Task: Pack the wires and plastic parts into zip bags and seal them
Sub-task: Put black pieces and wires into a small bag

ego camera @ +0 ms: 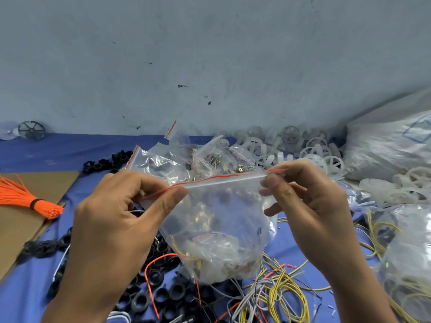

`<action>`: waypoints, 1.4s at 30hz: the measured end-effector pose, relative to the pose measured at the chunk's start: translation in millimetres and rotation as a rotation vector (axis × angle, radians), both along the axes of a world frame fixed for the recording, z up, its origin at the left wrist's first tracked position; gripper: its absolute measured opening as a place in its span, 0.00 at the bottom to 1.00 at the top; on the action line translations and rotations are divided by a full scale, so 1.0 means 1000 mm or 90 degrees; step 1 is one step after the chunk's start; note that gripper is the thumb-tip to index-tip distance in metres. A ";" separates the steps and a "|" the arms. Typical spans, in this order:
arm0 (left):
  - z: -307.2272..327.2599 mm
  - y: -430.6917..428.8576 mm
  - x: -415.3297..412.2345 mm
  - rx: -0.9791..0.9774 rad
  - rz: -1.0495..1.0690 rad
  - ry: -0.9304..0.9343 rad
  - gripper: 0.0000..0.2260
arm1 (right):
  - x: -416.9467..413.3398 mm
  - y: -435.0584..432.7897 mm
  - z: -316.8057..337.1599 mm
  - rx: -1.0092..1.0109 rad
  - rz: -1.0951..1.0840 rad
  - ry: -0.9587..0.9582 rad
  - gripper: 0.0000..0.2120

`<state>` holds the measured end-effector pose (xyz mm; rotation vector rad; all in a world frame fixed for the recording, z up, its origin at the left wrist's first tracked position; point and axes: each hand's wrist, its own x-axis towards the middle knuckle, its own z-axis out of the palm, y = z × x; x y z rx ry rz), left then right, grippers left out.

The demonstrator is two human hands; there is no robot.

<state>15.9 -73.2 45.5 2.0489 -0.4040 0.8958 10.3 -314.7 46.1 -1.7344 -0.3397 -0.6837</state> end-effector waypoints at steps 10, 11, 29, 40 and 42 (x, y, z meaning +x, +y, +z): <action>-0.003 0.002 0.001 -0.032 0.040 0.034 0.12 | 0.001 -0.002 0.001 -0.003 -0.022 0.000 0.05; -0.002 0.003 0.001 -0.032 0.042 0.029 0.14 | 0.001 -0.002 0.000 -0.002 -0.019 0.001 0.05; 0.021 0.002 -0.005 -0.132 -0.081 0.112 0.05 | -0.018 -0.005 0.012 0.083 0.018 0.047 0.03; 0.071 -0.021 -0.094 -0.173 -0.201 0.037 0.09 | -0.104 -0.003 0.045 0.229 0.105 0.034 0.03; 0.076 -0.033 -0.105 -0.204 -0.209 0.030 0.10 | -0.115 0.000 0.040 0.299 0.125 0.060 0.04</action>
